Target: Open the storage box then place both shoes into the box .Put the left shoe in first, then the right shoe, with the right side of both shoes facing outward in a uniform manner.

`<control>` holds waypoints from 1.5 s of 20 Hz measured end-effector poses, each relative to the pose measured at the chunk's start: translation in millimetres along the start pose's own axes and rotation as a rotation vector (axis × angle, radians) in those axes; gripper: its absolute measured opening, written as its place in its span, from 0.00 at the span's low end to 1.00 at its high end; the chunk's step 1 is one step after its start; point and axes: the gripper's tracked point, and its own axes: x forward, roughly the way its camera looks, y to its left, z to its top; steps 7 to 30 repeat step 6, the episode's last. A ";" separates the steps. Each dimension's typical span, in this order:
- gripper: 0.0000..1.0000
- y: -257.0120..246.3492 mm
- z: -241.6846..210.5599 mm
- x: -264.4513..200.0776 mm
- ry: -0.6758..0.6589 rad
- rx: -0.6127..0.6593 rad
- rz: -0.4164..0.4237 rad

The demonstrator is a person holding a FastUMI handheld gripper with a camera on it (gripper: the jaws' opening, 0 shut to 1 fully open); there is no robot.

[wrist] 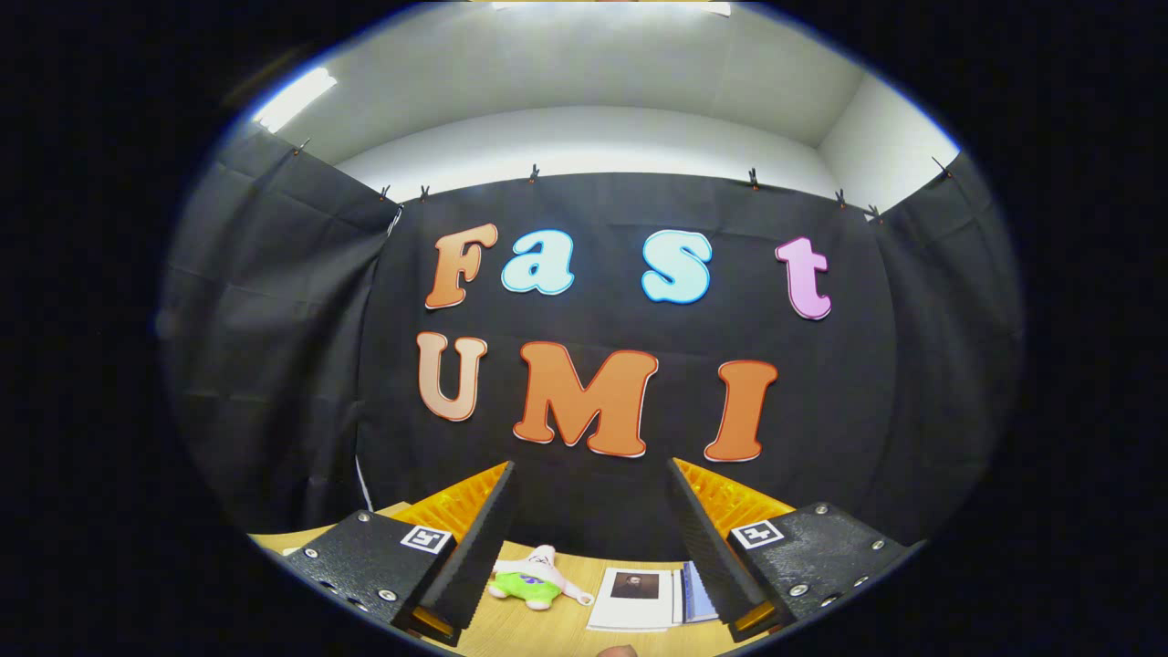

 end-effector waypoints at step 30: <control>0.96 -6.3 15.8 -1.2 -0.035 0.019 0.004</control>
